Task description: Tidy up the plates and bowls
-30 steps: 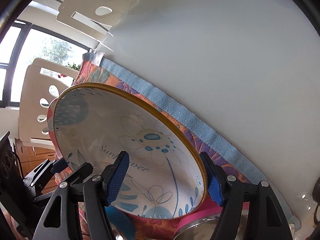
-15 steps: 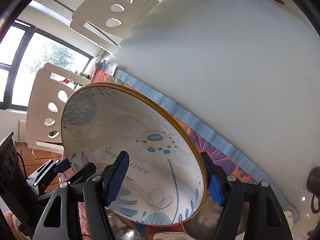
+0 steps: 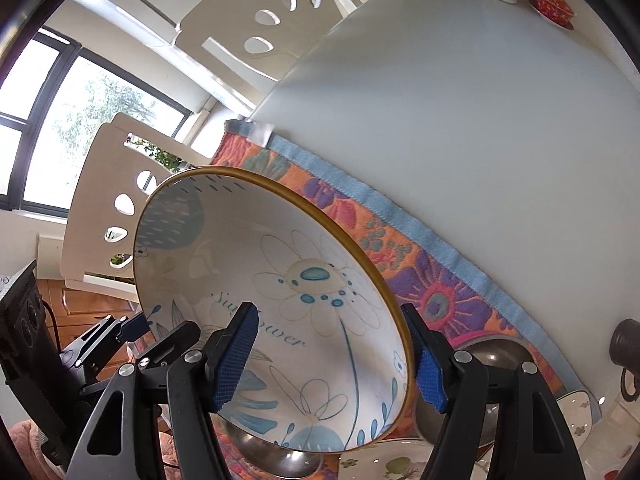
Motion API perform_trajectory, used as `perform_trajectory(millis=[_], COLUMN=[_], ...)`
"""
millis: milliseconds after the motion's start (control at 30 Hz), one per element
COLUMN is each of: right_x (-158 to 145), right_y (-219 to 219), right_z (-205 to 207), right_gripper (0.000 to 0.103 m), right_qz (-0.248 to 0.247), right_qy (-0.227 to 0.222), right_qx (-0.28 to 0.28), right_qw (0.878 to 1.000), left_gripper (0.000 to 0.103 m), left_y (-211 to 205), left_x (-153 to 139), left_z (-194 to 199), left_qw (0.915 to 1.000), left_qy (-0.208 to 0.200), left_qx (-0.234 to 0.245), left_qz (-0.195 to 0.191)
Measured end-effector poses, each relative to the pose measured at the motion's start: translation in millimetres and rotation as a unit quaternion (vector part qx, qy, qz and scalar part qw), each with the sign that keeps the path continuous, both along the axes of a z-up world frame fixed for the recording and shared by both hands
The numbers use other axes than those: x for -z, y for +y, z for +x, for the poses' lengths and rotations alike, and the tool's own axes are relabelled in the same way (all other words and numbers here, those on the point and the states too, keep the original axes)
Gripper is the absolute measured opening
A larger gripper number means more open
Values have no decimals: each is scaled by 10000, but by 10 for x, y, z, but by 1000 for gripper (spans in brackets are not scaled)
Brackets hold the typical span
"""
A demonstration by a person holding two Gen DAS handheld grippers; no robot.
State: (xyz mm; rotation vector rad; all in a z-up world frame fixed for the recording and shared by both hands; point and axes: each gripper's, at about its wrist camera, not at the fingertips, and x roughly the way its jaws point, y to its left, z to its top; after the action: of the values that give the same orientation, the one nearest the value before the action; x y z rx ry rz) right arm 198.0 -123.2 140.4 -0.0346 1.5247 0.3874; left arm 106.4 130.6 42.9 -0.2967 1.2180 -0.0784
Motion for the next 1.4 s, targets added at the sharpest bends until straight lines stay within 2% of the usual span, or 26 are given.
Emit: perform_trajectory(millis=[433,767,1067,1400], right_x=[160,242,500,933], right_y=[738,1167,1349,1471], right_z=[-516,-966,-1390,-1723], right_gripper=[71,71,71,71], right_qz=[286,440,445,377], right_qy=[188,341,569,1029], right_qx=[-193,-304,-233,-161], right_qw=[9992,9980,9971,9938], left_gripper=[43,43,43,43], left_y=[755,1195,1408,1530], left_x=[24,84,335,653], left_z=[-482,-866,-1192,-1413], left_qw=[9994,9984,9958,9915], left_qy=[278,516,879,1298], left_qx=[-177,-211,-148,-62], left_qz=[91,-70,-185,-103])
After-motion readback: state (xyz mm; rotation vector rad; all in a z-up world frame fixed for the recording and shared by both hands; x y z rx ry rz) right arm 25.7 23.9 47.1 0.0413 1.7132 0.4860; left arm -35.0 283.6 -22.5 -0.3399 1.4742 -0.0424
